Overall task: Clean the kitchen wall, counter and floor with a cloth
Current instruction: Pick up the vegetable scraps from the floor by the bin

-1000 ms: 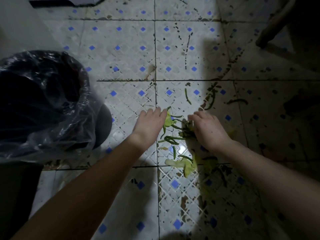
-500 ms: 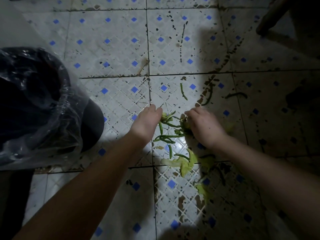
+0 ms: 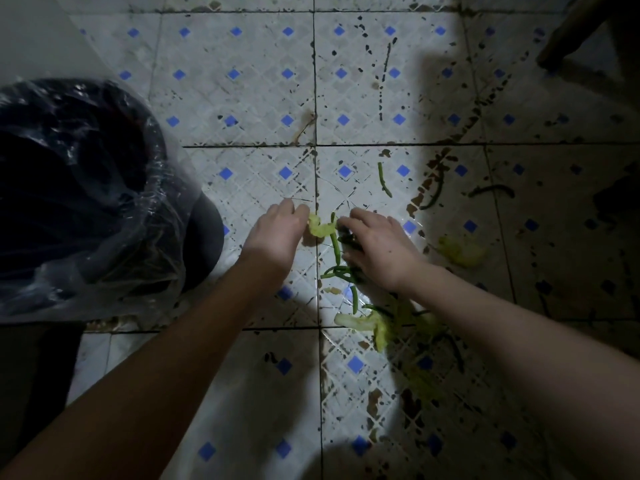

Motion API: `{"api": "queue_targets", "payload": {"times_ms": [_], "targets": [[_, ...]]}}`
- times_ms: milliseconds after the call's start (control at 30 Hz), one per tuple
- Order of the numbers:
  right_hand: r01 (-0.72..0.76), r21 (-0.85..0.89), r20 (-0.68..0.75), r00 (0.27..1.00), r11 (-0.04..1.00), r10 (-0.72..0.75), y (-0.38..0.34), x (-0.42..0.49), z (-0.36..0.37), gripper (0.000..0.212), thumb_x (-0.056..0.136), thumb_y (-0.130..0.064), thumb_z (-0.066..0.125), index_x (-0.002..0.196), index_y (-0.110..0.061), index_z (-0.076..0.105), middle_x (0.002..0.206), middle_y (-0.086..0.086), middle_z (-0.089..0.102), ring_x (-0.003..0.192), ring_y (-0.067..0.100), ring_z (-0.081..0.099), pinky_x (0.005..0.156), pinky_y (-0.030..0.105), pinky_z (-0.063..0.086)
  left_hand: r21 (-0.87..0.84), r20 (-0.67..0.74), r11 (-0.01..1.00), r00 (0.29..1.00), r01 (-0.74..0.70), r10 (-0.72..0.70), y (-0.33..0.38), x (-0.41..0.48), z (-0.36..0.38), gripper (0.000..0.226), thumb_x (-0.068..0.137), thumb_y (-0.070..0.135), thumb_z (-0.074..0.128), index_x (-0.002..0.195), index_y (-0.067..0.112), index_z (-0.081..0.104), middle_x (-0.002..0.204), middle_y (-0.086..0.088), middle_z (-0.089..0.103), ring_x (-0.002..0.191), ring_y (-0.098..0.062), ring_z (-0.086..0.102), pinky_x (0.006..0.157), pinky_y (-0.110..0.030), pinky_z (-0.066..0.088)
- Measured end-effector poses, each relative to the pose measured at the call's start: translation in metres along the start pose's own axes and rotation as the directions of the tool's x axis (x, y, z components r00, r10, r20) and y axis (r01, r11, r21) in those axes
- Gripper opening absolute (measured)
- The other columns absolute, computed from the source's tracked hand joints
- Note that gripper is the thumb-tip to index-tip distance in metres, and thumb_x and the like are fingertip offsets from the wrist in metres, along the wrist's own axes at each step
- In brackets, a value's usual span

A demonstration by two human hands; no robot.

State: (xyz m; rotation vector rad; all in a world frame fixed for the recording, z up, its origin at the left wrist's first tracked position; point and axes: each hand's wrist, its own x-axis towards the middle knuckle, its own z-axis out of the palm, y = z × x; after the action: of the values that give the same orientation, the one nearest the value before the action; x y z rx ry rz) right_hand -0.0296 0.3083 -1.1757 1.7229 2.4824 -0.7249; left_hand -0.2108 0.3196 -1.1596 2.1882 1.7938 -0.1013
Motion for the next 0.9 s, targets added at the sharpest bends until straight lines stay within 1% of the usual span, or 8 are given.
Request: {"api": "queue_targets", "payload": {"times_ms": [67,133,200,300,333,433,700,900], "targets": [[-0.05,-0.019,0.019,0.999,0.999,0.05,-0.006,0.003,0.004,0.056,0.088,-0.043,0.057,0.136,-0.022,0.037,0.135,0.004,0.042,0.124,0.025,0.04,0.105,0.042,0.03,0.008,0.018,1.0,1.0,0.009,-0.009,-0.005,-0.006,0.002,0.049,0.079,-0.009,0.06,0.12,0.014,0.045,0.115,-0.009,0.049,0.103,-0.025,0.047,0.081,-0.032,0.041],[-0.088,-0.04,0.026,0.996,0.995,0.089,-0.014,0.005,0.008,0.062,0.086,-0.049,0.057,0.137,-0.02,0.036,0.136,0.006,0.04,0.123,0.027,0.039,0.103,0.044,0.032,0.021,0.021,1.0,1.0,0.011,-0.011,-0.008,-0.011,0.003,0.046,0.081,-0.008,0.058,0.119,0.014,0.045,0.114,-0.009,0.049,0.103,-0.025,0.047,0.079,-0.031,0.039],[-0.101,-0.055,0.025,0.994,0.993,0.102,-0.022,0.006,0.011,0.057,0.088,-0.043,0.057,0.135,-0.017,0.039,0.133,0.008,0.042,0.119,0.028,0.04,0.098,0.044,0.037,0.04,0.012,0.999,1.0,0.012,-0.013,-0.011,-0.015,0.004,0.046,0.082,-0.009,0.057,0.119,0.014,0.045,0.112,-0.009,0.049,0.1,-0.024,0.048,0.076,-0.028,0.036],[-0.101,-0.048,0.017,0.995,0.994,0.102,-0.031,0.008,0.013,0.034,0.088,-0.018,0.057,0.121,-0.013,0.05,0.12,0.009,0.045,0.11,0.029,0.044,0.085,0.041,0.045,0.048,0.005,0.999,1.0,0.0,0.0,-0.014,-0.02,0.004,0.051,0.077,-0.012,0.06,0.119,0.014,0.044,0.111,-0.009,0.05,0.097,-0.022,0.049,0.072,-0.027,0.034],[-0.098,-0.048,0.025,0.995,0.994,0.099,-0.033,0.007,0.013,0.033,0.085,-0.01,0.058,0.118,-0.012,0.052,0.117,0.009,0.045,0.107,0.028,0.044,0.082,0.041,0.046,0.047,0.001,0.999,1.0,-0.007,0.007,-0.014,-0.022,0.003,0.051,0.077,-0.013,0.06,0.118,0.013,0.045,0.111,-0.009,0.05,0.097,-0.022,0.049,0.072,-0.027,0.034],[-0.075,-0.05,0.049,0.996,0.996,0.078,-0.035,0.005,0.014,0.045,0.078,0.004,0.058,0.12,-0.009,0.051,0.113,0.011,0.047,0.104,0.028,0.044,0.081,0.039,0.047,0.044,-0.016,0.999,0.999,-0.031,0.032,-0.016,-0.027,0.002,0.049,0.076,-0.015,0.057,0.116,0.011,0.046,0.11,-0.01,0.05,0.097,-0.024,0.049,0.07,-0.028,0.033],[-0.113,-0.103,0.087,0.989,0.988,0.122,-0.034,0.005,0.011,0.048,0.075,0.007,0.06,0.118,-0.008,0.045,0.114,0.012,0.045,0.104,0.028,0.044,0.085,0.042,0.048,0.036,-0.024,0.993,0.993,-0.117,0.118,-0.012,-0.047,-0.01,0.046,0.074,-0.018,0.05,0.109,0.011,0.047,0.108,-0.01,0.05,0.096,-0.025,0.049,0.072,-0.03,0.038],[-0.136,-0.123,0.092,0.985,0.983,0.147,-0.031,-0.005,0.009,0.035,0.081,0.006,0.051,0.113,-0.006,0.045,0.11,0.013,0.049,0.097,0.026,0.045,0.074,0.034,0.04,0.056,-0.069,0.987,0.985,-0.154,0.158,-0.011,-0.062,-0.028,0.052,0.073,-0.019,0.051,0.116,0.01,0.046,0.112,-0.009,0.051,0.099,-0.025,0.05,0.077,-0.03,0.041]]}}
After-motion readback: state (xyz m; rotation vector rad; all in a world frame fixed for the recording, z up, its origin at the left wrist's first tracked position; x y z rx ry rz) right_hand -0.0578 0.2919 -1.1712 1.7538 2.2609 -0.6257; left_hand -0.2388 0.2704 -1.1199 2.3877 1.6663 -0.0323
